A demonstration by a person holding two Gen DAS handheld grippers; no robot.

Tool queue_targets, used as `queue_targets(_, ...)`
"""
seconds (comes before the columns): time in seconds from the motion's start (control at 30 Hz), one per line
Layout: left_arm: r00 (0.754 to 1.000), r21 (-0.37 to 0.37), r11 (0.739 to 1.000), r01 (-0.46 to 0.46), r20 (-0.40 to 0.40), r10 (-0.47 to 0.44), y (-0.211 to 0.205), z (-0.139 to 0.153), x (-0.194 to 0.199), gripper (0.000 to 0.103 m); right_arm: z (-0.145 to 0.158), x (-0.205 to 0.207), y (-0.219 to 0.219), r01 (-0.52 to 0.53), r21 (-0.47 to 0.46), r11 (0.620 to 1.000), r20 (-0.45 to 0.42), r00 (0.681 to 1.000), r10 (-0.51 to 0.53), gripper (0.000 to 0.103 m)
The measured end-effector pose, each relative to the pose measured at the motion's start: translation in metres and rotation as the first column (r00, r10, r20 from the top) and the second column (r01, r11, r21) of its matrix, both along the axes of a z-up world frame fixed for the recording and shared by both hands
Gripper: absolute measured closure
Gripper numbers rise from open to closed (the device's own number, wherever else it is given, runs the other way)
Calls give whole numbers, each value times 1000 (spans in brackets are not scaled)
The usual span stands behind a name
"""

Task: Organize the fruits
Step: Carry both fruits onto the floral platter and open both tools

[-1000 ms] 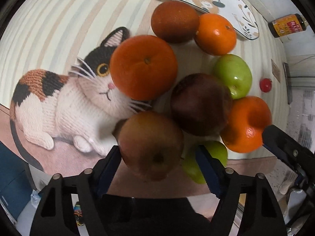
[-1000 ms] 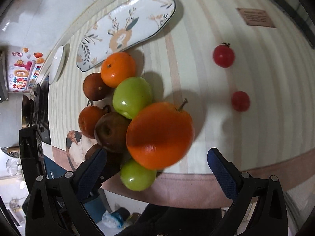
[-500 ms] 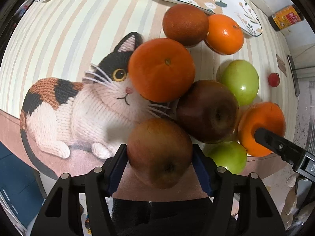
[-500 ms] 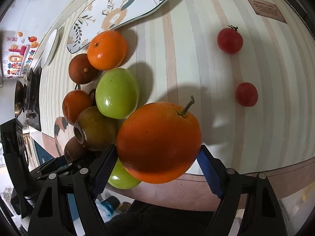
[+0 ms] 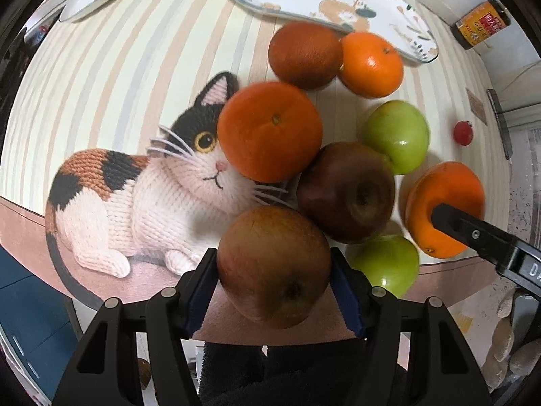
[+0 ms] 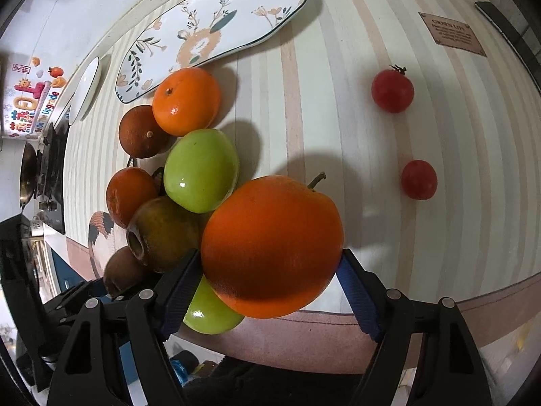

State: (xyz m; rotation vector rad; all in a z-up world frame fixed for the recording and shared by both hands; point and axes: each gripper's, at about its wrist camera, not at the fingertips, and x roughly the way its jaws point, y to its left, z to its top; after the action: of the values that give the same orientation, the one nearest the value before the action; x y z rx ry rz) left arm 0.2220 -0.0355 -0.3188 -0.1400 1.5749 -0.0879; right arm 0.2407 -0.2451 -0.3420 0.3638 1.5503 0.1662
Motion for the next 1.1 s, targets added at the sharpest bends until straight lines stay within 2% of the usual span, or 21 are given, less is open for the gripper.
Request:
queue_targets(0.27,997,-46,999,-5,78,8,8,53,23,42,44,9,-9,24,87,996,62,998,-30,21)
queue_targets(0.4,990,-76,997,9,143,2,4,85,66,42,69,35,-16,33,141,989,105,993,-49,21)
queue_targets(0.5,983,-78,997,21,182,-6,-4,96,113,42,82,68,-17,22,143,990,146,988,-43,21)
queue_targets(0.63,983,-83,996,24,182,-8,-15,89,177,42,84,128,-14,-12,70,997,197,980,-2,21)
queue_targets(0.77,993,-90,996,21,116,-11,-22,61,235,42,67,180,-8,-69,11,998,179,982,66,21)
queue_targets(0.9,999,-95,995,20,46,-15,-31,31,272,42,50,213,-2,-128,-35,991,151,980,132,21)
queue_targets(1.1,999,-122,993,-4,-37,0,-31,9,293,42,29,244,11,-203,-74,976,100,973,209,21)
